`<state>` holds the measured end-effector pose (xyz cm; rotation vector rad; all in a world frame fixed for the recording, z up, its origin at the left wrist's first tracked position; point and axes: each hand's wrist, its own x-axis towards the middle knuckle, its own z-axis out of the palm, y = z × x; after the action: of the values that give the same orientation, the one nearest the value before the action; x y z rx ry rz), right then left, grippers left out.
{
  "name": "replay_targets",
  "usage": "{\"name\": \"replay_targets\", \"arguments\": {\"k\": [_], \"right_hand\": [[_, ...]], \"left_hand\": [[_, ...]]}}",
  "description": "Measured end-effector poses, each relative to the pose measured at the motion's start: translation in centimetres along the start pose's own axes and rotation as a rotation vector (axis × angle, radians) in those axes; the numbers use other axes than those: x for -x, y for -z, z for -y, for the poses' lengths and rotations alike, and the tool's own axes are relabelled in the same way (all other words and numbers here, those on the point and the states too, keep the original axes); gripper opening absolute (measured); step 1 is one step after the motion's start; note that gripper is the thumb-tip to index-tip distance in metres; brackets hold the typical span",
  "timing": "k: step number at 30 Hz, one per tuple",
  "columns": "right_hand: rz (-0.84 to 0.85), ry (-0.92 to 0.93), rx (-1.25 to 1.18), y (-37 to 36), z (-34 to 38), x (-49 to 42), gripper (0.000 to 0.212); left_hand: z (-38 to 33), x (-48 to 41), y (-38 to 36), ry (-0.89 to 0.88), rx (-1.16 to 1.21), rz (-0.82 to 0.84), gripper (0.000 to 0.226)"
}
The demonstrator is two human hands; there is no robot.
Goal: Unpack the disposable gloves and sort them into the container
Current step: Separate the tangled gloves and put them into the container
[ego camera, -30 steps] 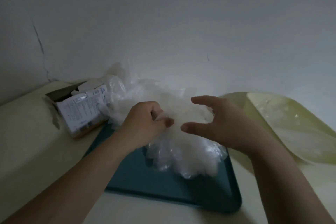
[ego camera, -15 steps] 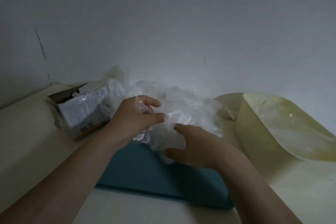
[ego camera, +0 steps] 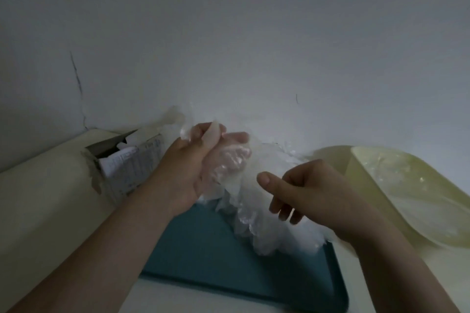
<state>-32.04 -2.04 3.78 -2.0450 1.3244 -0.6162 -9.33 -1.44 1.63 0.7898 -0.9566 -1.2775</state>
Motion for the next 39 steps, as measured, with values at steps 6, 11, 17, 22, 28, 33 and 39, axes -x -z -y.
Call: {"name": "replay_targets", "arguments": {"k": [6,11,17,22,28,33,39], "right_hand": [[0.452,-0.016,-0.666,-1.5,-1.2,-0.5,0.07],[0.177,-0.065,-1.067,-2.1,-1.2,-1.7,0.049],[0.016,-0.002,-1.348,-1.5,-2.4,-3.0,0.016],[-0.114,-0.025,-1.161,0.8,-3.2,-2.3,0.041],[-0.024,0.034,-0.832,1.5,-2.8,-1.4,0.05],[0.087,0.083,-0.64,1.0,-2.1,-1.1,0.038],[-0.086,-0.08,-0.624,0.7,-3.1,-1.4,0.042]], "left_hand": [[1.4,0.7,-1.1,0.157,0.326,0.083,0.013],[3.6,-0.1,-0.7,0.19,0.426,0.075,0.033],[4.8,0.0,-0.8,0.098,-0.042,0.105,0.041],[3.5,-0.3,0.0,0.147,0.008,0.098,0.092],[0.8,0.6,-0.3,-0.169,-0.498,-0.019,0.09],[1.7,1.9,-2.1,0.054,-0.644,0.222,0.052],[3.2,2.0,-2.4,0.056,-0.567,0.12,0.003]]}}
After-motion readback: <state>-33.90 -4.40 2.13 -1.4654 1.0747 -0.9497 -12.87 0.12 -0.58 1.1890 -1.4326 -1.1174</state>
